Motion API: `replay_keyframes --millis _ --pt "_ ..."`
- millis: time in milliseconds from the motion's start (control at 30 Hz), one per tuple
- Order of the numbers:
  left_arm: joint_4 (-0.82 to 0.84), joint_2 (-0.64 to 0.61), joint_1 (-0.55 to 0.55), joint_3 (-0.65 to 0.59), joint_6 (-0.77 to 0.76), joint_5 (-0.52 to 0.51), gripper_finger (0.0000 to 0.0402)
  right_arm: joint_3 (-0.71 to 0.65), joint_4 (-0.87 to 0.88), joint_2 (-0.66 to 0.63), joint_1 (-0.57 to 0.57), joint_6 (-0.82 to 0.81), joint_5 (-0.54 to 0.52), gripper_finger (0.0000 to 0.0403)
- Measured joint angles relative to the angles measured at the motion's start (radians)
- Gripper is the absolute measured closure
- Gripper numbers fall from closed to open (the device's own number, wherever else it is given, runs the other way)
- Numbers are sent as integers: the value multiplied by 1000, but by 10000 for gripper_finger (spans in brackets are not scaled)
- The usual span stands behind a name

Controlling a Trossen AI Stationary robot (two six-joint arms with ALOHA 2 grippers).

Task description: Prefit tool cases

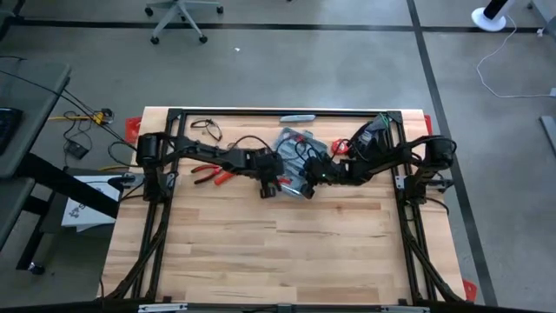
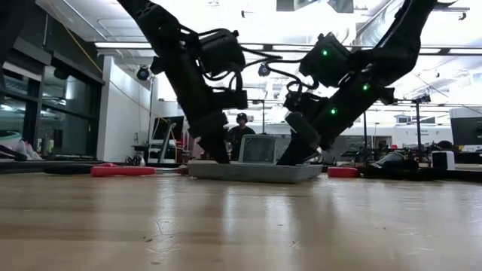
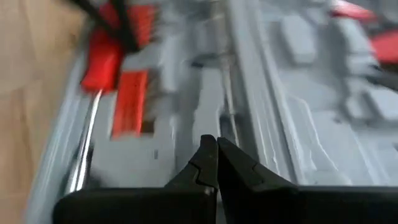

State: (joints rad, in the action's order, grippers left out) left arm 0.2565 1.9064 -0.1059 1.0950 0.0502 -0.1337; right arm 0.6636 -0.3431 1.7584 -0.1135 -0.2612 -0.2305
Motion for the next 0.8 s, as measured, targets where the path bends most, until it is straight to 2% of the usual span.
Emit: replay_keyframes --millis 200,800 --pt "-111 25 56 2 -12 79 401 -1 14 -29 15 6 2 403" --pt "-140 27 66 26 88 37 402 -1 71 -45 -41 37 -4 403"
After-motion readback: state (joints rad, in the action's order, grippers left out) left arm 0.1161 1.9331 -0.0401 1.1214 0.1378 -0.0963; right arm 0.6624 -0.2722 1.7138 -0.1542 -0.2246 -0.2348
